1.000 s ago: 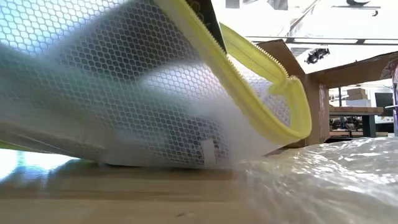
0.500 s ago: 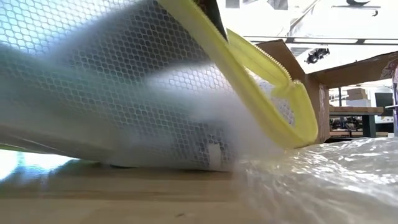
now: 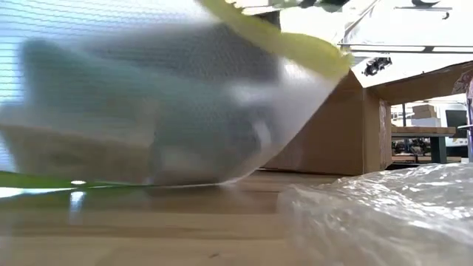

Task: Unpack boxes
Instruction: Close the transparent zipper bag

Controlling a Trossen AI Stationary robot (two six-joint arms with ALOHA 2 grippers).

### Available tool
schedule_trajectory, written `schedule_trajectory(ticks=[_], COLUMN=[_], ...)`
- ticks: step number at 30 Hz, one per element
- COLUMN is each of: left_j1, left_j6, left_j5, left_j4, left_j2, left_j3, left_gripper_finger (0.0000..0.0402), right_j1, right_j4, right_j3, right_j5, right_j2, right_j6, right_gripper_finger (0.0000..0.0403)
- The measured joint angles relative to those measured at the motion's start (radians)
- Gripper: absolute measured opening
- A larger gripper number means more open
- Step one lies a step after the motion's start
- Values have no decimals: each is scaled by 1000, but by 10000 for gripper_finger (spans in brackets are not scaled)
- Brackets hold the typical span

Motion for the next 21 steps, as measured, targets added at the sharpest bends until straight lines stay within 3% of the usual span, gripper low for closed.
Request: schedule_trajectory(ticks=[6, 10, 14, 17, 21], left_j1=[-22, -33, -34, -25, 6], left_j6=[-180, -225, -282, -333, -390], left_j5=[-60, -166, -203, -229, -322], left_j4=[-140, -159, -193, -211, -198], left_j2=[0, -2, -4, -4, -4], left_j3=[0, 0, 0, 0, 0], left_gripper_finger=[0, 0, 0, 0, 0], right_j1=[81, 134, 180, 189, 165], right_j4=[-6, 30, 61, 88, 161], right_j3=[-1, -1, -1, -1, -16], right_j5=[132, 233, 348, 337, 212], right_j2=[-93, -158, -214, -218, -174], right_j6=[34, 26, 2, -1, -84], right_gripper_finger=[0, 0, 0, 0, 0])
